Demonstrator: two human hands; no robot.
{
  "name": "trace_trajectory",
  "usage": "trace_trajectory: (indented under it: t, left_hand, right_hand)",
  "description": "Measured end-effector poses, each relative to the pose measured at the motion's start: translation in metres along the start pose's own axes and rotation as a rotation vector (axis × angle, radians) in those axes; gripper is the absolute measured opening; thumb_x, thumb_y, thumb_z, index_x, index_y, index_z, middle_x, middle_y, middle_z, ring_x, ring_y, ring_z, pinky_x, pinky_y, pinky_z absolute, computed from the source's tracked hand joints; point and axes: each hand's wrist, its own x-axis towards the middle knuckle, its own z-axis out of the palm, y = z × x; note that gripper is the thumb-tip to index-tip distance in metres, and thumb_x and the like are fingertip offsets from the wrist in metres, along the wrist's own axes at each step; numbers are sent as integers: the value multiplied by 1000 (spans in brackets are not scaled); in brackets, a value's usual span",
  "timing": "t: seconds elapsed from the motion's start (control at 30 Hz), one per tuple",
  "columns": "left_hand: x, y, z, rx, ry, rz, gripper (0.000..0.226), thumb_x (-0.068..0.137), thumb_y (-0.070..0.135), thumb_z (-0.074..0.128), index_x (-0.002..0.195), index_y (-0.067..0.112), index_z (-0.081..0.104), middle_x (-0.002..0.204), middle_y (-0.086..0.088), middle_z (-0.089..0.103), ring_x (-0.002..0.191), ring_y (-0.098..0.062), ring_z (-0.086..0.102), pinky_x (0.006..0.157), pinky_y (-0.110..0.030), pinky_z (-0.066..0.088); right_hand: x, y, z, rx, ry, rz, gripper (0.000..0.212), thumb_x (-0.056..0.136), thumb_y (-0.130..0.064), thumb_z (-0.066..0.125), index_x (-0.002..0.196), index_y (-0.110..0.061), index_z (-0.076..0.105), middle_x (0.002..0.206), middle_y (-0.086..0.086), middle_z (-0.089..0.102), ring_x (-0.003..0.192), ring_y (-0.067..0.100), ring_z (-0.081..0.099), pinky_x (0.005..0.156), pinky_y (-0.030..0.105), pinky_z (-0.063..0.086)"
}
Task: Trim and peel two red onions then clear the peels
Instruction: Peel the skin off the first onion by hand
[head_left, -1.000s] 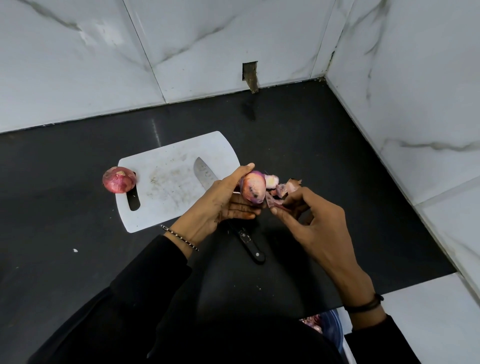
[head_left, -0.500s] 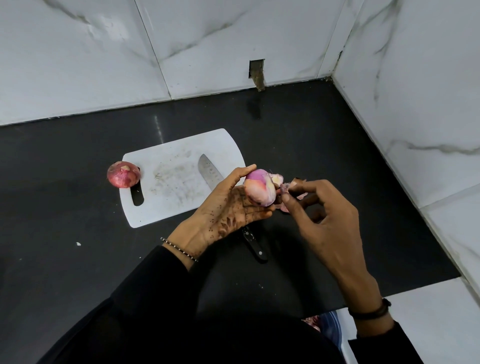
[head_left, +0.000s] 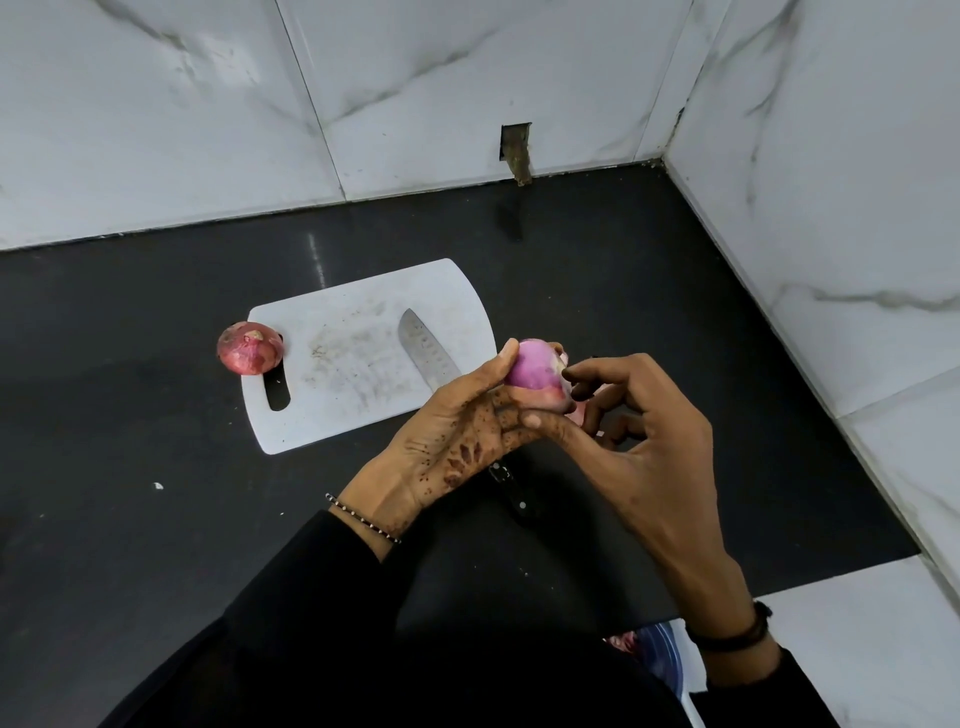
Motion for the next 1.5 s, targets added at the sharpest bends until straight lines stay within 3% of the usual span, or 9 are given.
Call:
trace_trajectory:
  t: [0.13, 0.27, 0.37, 0.57, 0.73, 0.97, 1.13, 1.37, 1.5]
  left_hand:
    - [-1, 2, -6, 29, -60, -21, 67, 75, 32, 86, 133, 11, 62, 138, -23, 57, 113, -32, 63, 75, -28, 58]
    - [-4, 5, -8, 40, -103, -35, 65, 73, 32, 87, 131, 13, 65, 134, -21, 61, 113, -31, 66, 81, -31, 59]
    - [-5, 7, -11, 114, -87, -28, 78, 71, 37, 88, 139, 13, 57, 139, -21, 57, 123, -36, 59, 88, -34, 57]
    - [-6, 10, -7, 221, -56, 27, 58, 60, 41, 93, 112, 21, 77, 118, -10, 72, 106, -25, 71, 84, -30, 59]
    - [-4, 14, -12, 248, -82, 22, 64, 75, 38, 83, 132, 18, 64, 136, -19, 61, 120, -33, 63, 94, -34, 56]
    - [-1, 16, -15, 301, -47, 11, 74, 70, 38, 88, 134, 12, 60, 135, -22, 60, 123, -37, 60, 102, -41, 52]
    - [-1, 15, -17, 339, -14, 26, 79, 73, 39, 85, 139, 6, 55, 135, -21, 61, 120, -35, 62, 108, -48, 46]
    - [-4, 17, -18, 456, 79, -2, 76, 67, 43, 86, 130, 6, 64, 118, -24, 69, 106, -36, 70, 98, -46, 55]
    - [-4, 15, -15, 483, 153, -13, 62, 66, 40, 79, 119, 9, 69, 103, -21, 74, 94, -31, 74, 86, -40, 61]
  right_hand:
    - [-2, -2, 0, 11, 8, -18, 42, 80, -47, 76, 112, -22, 64, 101, -8, 62, 79, 14, 61, 59, 27, 52]
    - [-4, -2, 0, 24, -4, -26, 43, 80, -44, 77, 113, -21, 64, 103, -6, 61, 78, 15, 61, 60, 21, 51]
    - [-6, -2, 2, 29, -12, -41, 41, 82, -42, 76, 115, -20, 66, 106, -6, 61, 82, 16, 62, 64, 18, 50]
    - [-5, -2, 2, 33, -22, -46, 33, 84, -41, 74, 111, -24, 66, 105, -12, 61, 81, 16, 61, 61, 23, 51]
    - [0, -3, 1, 83, -56, 2, 25, 81, -43, 76, 99, -28, 66, 100, -15, 61, 82, 17, 62, 60, 26, 51]
    - [4, -1, -4, 81, -89, 39, 36, 85, -46, 71, 112, -23, 69, 101, -11, 66, 85, 16, 65, 61, 30, 54]
    - [9, 5, -13, -54, -145, -54, 30, 91, -36, 65, 112, -17, 75, 106, -8, 73, 95, 4, 66, 75, 10, 47]
    - [21, 5, -23, -194, -303, -105, 30, 89, -42, 60, 103, -20, 74, 95, -10, 68, 81, 6, 62, 65, 11, 42]
    - [23, 7, -16, -316, -327, -103, 31, 87, -49, 53, 98, -22, 64, 92, -15, 56, 72, 3, 54, 60, 19, 44]
